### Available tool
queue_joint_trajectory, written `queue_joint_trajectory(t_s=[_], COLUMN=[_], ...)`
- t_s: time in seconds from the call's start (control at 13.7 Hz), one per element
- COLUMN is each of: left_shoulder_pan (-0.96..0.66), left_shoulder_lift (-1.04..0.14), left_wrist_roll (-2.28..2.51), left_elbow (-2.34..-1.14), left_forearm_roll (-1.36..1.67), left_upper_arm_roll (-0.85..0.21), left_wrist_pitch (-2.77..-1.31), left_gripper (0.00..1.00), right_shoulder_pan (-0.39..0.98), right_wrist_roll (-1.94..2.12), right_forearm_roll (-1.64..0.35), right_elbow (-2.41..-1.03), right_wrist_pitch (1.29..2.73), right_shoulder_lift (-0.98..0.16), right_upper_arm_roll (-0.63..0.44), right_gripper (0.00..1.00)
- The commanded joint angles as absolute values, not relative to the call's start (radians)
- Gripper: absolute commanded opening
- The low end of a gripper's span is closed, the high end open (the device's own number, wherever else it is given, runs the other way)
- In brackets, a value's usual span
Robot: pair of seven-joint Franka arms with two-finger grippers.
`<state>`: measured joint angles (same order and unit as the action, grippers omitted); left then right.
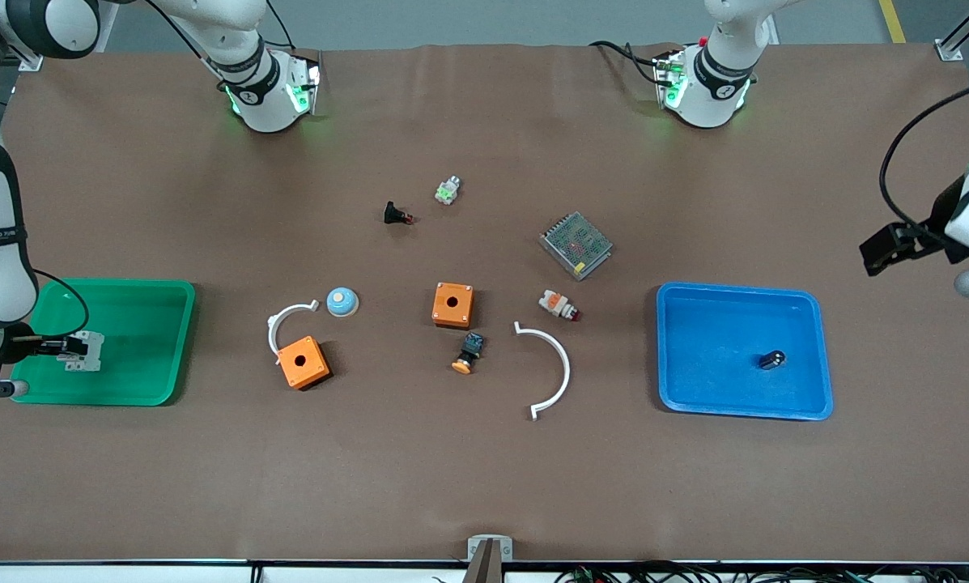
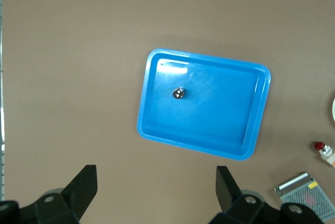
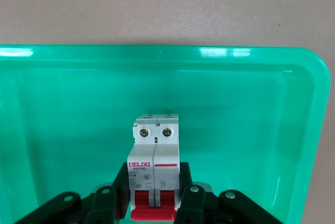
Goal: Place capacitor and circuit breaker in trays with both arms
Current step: 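Lower the breaker into the green tray and open the right gripper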
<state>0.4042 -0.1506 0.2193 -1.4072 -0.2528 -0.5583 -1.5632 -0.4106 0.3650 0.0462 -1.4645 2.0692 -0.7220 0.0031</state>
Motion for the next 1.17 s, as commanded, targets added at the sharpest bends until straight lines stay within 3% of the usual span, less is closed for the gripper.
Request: queue_joint_trajectory(t_s=[0.0,0.29,0.51,0.58,0.66,0.73,0.8,1.09], left_shoulder_pan=[0.391,0.053,-0.012,-0.009,-0.009,-0.006,-0.008,-0.006], left_shoulder_lift=[-0.065,-0.028,-0.002,0.005,0.002,-0.005,-0.005,-0.003], left_wrist_roll=[0.169,0.129,0.129,0.129,0.129,0.13,0.13,0.13], left_elbow=[-1.422,-1.431,-1.468,-1.473,-1.471,-1.471,-1.473,-1.477], left_forearm_roll=[-0.207,-0.092,-0.022,-0.018,-0.018,-0.015,-0.017,-0.014], left_upper_arm_roll=[-0.522,-0.142,-0.051,-0.052,-0.051,-0.052,-0.055,-0.055], left_wrist_pitch=[-1.539,-1.479,-1.473,-1.473,-1.473,-1.473,-1.473,-1.471], left_gripper=[1.0,1.0,1.0,1.0,1.0,1.0,1.0,1.0], right_shoulder_pan=[-0.422,-0.43,-0.433,-0.436,-0.436,-0.436,-0.434,-0.393], right_wrist_roll=[0.324,0.321,0.321,0.321,0.321,0.321,0.321,0.247], right_forearm_roll=[0.06,0.057,0.055,0.057,0.057,0.057,0.057,0.055], right_elbow=[-1.454,-1.491,-1.497,-1.497,-1.497,-1.497,-1.496,-1.497], right_wrist_pitch=[2.111,2.128,2.12,2.117,2.112,2.106,2.082,1.9], right_shoulder_lift=[-0.738,-0.738,-0.733,-0.732,-0.727,-0.721,-0.703,-0.557], right_upper_arm_roll=[0.011,0.011,0.011,0.011,0.011,0.011,0.012,0.02], right_gripper=[0.0,0.03,0.12,0.36,0.71,0.92,0.98,0.98])
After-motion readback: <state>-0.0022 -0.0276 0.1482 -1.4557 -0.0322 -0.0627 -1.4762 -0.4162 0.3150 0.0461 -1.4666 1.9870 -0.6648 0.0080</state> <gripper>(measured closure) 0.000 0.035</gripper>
